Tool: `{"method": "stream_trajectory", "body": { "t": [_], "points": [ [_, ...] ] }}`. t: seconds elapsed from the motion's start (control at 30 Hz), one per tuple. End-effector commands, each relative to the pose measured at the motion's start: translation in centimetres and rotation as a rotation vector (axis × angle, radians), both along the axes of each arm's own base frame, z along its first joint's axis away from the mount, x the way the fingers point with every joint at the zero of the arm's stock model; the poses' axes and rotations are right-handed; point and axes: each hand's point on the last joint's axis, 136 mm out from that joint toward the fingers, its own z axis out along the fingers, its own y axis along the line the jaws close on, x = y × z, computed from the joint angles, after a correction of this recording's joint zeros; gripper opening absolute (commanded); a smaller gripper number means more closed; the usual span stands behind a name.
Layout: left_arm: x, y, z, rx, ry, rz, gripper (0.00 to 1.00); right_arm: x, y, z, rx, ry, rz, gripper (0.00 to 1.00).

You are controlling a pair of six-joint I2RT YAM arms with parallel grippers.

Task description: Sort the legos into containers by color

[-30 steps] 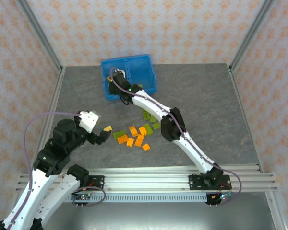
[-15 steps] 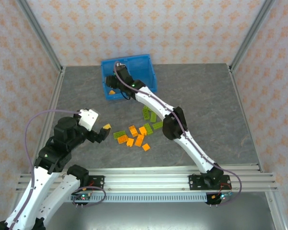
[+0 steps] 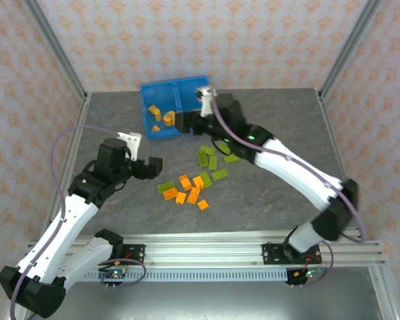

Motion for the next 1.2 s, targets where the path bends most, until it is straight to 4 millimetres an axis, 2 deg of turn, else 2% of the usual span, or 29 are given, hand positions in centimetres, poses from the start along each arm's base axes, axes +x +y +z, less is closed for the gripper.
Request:
{"method": "stream_trajectory", "body": {
  "t": [0.0, 0.1, 0.2, 0.27, 0.37, 0.6, 0.73, 0.93, 1.1, 1.17],
  "points": [
    [-0.6, 2.5, -0.4, -0.156, 0.112, 0.34, 0.93, -4.1, -2.5, -5.2, -0.141, 0.074, 0.089, 0.8],
    [-1.6, 2.3, -4.0, -0.11, 0.283, 0.409, 0.9, -7.5, -5.0, -8.1, -0.201, 0.18, 0.121, 0.85],
    [-2.2, 1.0, -7.6, -0.09, 0.45, 0.457, 0.9, -9.7, -5.4, -10.8, -0.214, 0.294, 0.178, 0.89],
    [-2.4, -0.1, -10.0, -0.082, 0.554, 0.485, 0.93, -10.0, -5.3, -11.7, -0.206, 0.331, 0.176, 0.94],
    [-2.3, -1.3, -12.3, -0.029, 0.64, 0.491, 0.96, -9.2, -5.9, -12.4, -0.221, 0.334, 0.115, 1.0],
    [-1.4, -4.1, -16.2, 0.005, 0.705, 0.445, 0.96, -8.5, -5.5, -13.4, -0.269, 0.352, 0.108, 0.99],
    [-1.0, -4.5, -18.1, 0.041, 0.73, 0.437, 0.97, -8.6, -5.5, -13.6, -0.262, 0.36, 0.112, 0.99],
    [-0.3, -4.3, -20.3, 0.085, 0.728, 0.446, 0.86, -9.3, -5.5, -14.3, -0.231, 0.399, 0.114, 0.99],
    [-1.0, -4.1, -22.1, 0.105, 0.762, 0.444, 0.76, -9.4, -5.8, -14.2, -0.219, 0.395, 0.1, 1.0],
    [-1.4, -3.8, -22.6, 0.117, 0.774, 0.448, 0.69, -9.2, -5.8, -14.1, -0.215, 0.392, 0.091, 0.99]
  ]
}}
